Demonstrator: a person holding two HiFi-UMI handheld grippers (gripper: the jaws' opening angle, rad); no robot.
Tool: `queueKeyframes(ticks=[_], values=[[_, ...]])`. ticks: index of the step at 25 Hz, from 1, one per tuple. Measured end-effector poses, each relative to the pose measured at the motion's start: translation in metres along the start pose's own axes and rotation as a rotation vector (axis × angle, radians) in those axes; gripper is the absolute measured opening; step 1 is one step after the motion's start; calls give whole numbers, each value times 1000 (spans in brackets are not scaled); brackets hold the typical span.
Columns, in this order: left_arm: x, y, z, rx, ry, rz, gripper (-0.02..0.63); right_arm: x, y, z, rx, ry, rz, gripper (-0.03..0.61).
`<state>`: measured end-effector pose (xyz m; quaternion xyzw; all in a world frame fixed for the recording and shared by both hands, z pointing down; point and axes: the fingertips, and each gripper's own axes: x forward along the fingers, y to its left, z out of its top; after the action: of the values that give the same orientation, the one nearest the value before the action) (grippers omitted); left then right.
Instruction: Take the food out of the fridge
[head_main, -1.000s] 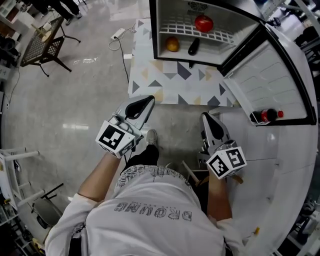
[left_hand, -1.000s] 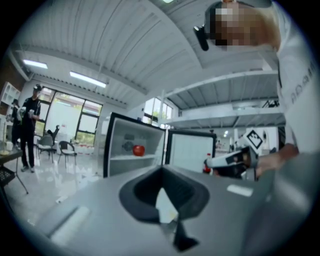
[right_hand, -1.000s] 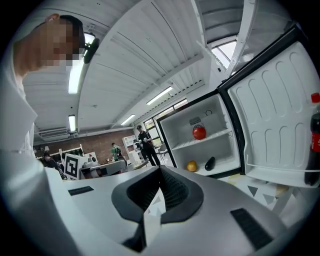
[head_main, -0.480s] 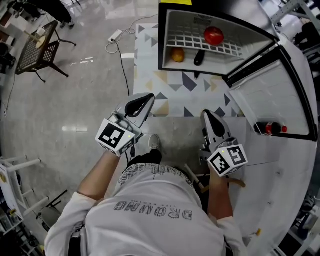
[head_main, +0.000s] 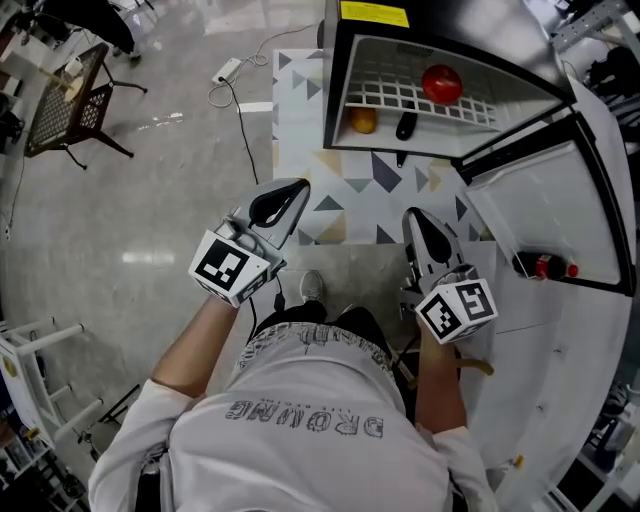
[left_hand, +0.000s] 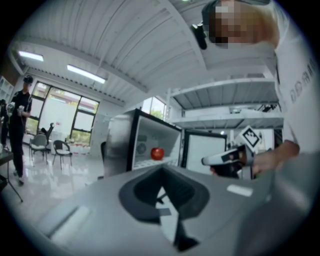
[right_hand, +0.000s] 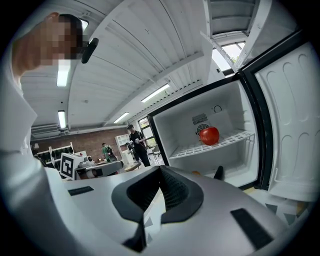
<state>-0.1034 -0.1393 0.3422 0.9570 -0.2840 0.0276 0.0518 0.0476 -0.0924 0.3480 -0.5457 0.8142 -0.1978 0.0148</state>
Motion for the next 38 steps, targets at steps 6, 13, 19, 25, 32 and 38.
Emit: queueKeyframes(ticks=[6,13,19,25,32,38], values=[[8,13,-4,-10,11,7,7,21,-11,3,7,0,-6,0],[29,21,-10,-22,26,41,6,48,-31,4,10,13,33,0],[51,24,-21,-31,52,88,6,70,-59,1,13,49,80,0],[72,28,-32,-46,71,146,6,94,-89,-8,21,91,121,0],[90,31,-51,-59,115,207,6,123,-119,-22,11,141,151,0],[101,37,-58,-63,119,251,6,147,-134,-34,-10,168,166,1]])
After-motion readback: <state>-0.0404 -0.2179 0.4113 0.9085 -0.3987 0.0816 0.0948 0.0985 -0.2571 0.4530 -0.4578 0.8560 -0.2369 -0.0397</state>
